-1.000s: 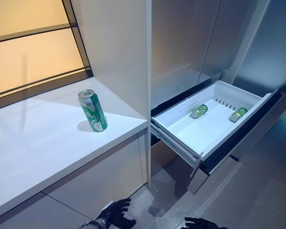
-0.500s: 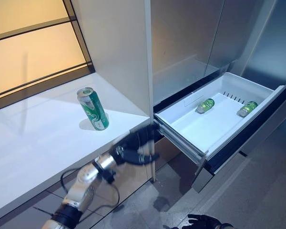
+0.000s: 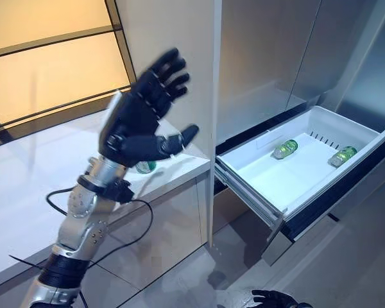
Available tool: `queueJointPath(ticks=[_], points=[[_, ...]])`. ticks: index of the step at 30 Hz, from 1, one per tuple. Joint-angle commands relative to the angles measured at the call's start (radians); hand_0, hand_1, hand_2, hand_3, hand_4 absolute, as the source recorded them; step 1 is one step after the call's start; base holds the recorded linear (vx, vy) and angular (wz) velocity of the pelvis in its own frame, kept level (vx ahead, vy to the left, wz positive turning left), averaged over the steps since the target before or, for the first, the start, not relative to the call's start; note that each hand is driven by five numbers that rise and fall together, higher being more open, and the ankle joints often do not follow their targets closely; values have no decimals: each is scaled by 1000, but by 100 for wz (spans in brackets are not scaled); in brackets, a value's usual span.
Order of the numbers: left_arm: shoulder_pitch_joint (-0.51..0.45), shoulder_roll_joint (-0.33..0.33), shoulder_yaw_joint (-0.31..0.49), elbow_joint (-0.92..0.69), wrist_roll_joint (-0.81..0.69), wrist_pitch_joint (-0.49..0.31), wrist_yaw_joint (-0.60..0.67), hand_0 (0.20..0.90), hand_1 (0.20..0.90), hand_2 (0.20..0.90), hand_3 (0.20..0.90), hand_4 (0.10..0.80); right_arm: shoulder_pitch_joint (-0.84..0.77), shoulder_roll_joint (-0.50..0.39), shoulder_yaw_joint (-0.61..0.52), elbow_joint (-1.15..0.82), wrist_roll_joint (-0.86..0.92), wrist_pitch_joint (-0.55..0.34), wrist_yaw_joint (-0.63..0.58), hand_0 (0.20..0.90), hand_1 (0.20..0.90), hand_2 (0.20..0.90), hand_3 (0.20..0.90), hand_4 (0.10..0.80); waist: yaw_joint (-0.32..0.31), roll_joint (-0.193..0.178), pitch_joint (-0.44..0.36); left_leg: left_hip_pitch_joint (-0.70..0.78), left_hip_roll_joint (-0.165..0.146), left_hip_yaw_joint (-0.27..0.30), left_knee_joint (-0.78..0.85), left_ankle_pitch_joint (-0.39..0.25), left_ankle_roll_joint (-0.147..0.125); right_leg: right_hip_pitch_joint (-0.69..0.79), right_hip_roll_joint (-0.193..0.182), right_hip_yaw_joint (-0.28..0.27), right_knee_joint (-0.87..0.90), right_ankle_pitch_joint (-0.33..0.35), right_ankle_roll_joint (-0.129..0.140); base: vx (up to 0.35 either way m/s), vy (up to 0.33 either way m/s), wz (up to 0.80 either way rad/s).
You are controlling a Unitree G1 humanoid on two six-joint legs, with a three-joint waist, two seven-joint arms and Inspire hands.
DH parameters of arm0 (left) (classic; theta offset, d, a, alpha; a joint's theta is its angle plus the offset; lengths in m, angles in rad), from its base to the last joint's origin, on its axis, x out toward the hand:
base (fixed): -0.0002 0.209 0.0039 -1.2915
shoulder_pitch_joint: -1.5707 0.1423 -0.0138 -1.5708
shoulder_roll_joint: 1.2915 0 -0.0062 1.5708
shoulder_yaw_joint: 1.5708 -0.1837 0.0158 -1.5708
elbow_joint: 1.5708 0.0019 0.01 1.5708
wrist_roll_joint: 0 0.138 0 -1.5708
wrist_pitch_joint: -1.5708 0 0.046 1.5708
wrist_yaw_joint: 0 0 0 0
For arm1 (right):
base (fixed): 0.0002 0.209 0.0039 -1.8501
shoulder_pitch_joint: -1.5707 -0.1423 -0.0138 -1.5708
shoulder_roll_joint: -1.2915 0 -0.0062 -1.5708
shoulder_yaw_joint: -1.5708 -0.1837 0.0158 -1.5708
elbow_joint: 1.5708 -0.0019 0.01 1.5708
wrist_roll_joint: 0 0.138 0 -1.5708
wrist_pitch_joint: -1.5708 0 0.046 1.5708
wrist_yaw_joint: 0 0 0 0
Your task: Put drinks into fridge and close the fridge
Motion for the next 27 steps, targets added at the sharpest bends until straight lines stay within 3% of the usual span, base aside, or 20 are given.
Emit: queueJointPath(ticks=[1,7,11,27], points=[[-200,51,77,9,54,-82,137,900,900,900,900,800,3,32,76,47,-16,-2,1,900,900,900,900,800,11,0,-39,-9,-22,20,4,-73,-1,4,1,-5,72,-131,38,22,2,4],[-226,115,128,89,45,-14,240,900,900,900,900,800,-6,34,96,45,-10,7,-1,900,900,900,900,800,19,5,-43,-4,-19,23,6,-73,-5,10,4,-11,79,-141,34,11,0,2],[-219,122,154,143,34,25,255,900,900,900,900,800,-13,31,95,48,-9,14,-1,900,900,900,900,800,23,6,-43,-2,-18,27,8,-75,-7,13,5,-11,83,-147,32,0,0,0],[-197,144,180,280,-7,75,231,900,900,900,900,800,-1,19,79,45,1,15,10,900,900,900,900,800,17,7,-39,12,-20,33,12,-82,-5,20,3,-2,92,-154,35,2,1,0]])
